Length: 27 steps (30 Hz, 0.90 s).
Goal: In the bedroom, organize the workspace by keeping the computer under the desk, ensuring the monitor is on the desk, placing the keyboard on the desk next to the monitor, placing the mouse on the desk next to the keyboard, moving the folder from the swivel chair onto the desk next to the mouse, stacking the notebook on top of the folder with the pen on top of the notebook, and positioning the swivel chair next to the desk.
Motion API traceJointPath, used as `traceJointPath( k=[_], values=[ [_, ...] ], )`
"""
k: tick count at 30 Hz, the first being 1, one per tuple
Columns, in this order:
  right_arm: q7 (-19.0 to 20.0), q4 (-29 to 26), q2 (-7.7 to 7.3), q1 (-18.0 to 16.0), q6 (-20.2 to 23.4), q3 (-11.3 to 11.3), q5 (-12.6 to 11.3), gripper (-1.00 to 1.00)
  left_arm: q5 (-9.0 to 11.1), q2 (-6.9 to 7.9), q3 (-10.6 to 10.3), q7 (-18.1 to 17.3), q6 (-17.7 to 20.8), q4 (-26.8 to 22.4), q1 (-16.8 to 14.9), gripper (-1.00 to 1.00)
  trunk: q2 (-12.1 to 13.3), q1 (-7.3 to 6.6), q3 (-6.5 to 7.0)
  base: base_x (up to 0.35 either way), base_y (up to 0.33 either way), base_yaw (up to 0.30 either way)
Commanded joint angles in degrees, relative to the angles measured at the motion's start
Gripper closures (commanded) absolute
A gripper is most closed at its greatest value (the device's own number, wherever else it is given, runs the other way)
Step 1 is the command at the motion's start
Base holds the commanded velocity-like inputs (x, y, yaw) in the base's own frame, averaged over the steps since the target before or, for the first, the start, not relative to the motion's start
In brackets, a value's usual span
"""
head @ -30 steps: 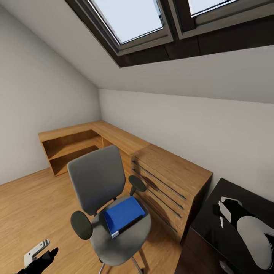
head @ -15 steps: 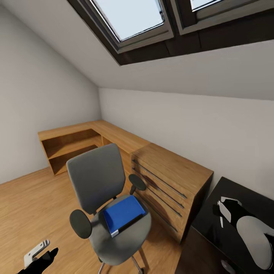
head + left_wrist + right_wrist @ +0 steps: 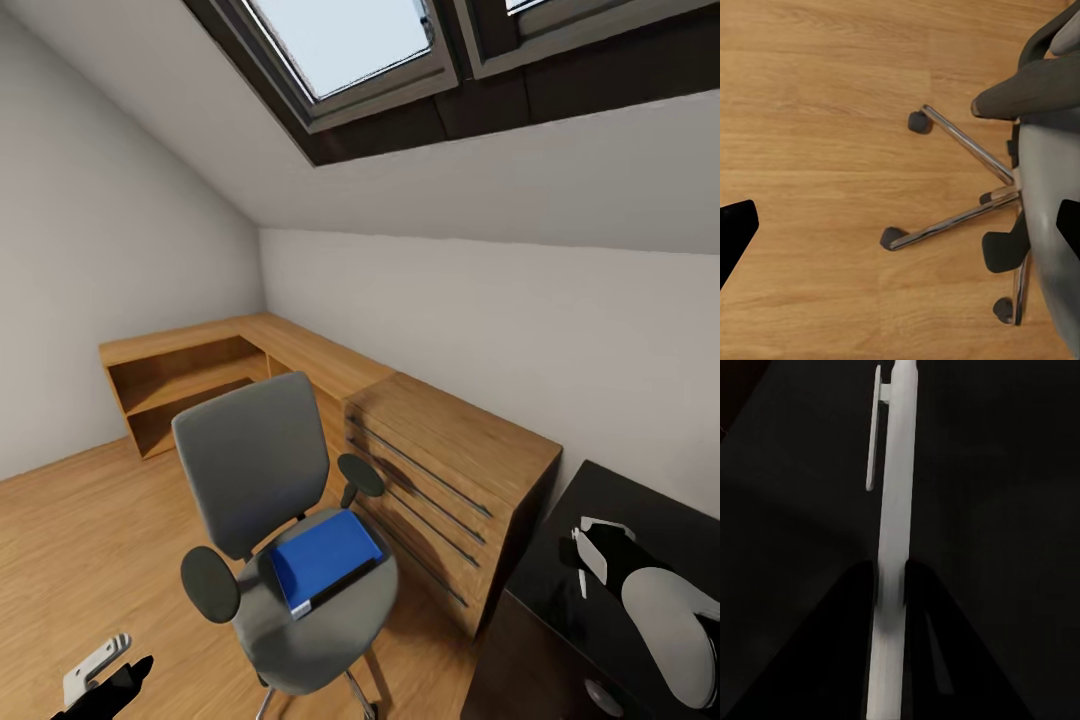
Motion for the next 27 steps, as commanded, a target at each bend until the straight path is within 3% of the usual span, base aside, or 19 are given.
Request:
traceJointPath(
  k=[1, 13, 14, 27],
  values=[
    [0.14, -0.08, 0.03, -0.04, 0.3, -0.48, 0.51, 1.0, 0.62, -0.01, -0.01, 0.35, 0.32, -0.09, -0.02, -1.0, -0.46, 0.23, -0.25, 0.0, 0.0, 0.0],
    [0.14, -0.13, 0.03, -0.04, 0.28, -0.48, 0.51, 1.0, 0.67, -0.02, -0.04, 0.36, 0.33, 0.06, -0.02, -1.0, -0.46, 0.23, -0.25, 0.0, 0.0, 0.0],
    [0.14, -0.13, 0.03, -0.04, 0.27, -0.48, 0.51, -1.0, 0.67, -0.02, -0.04, 0.36, 0.35, 0.06, -0.02, -1.0, -0.46, 0.23, -0.25, 0.0, 0.0, 0.0],
    [0.21, -0.13, 0.03, -0.04, 0.14, -0.48, 0.69, -1.0, 0.72, -0.03, -0.04, 0.37, 0.35, 0.22, -0.02, -1.0, -0.46, 0.23, -0.25, 0.0, 0.0, 0.0]
  ],
)
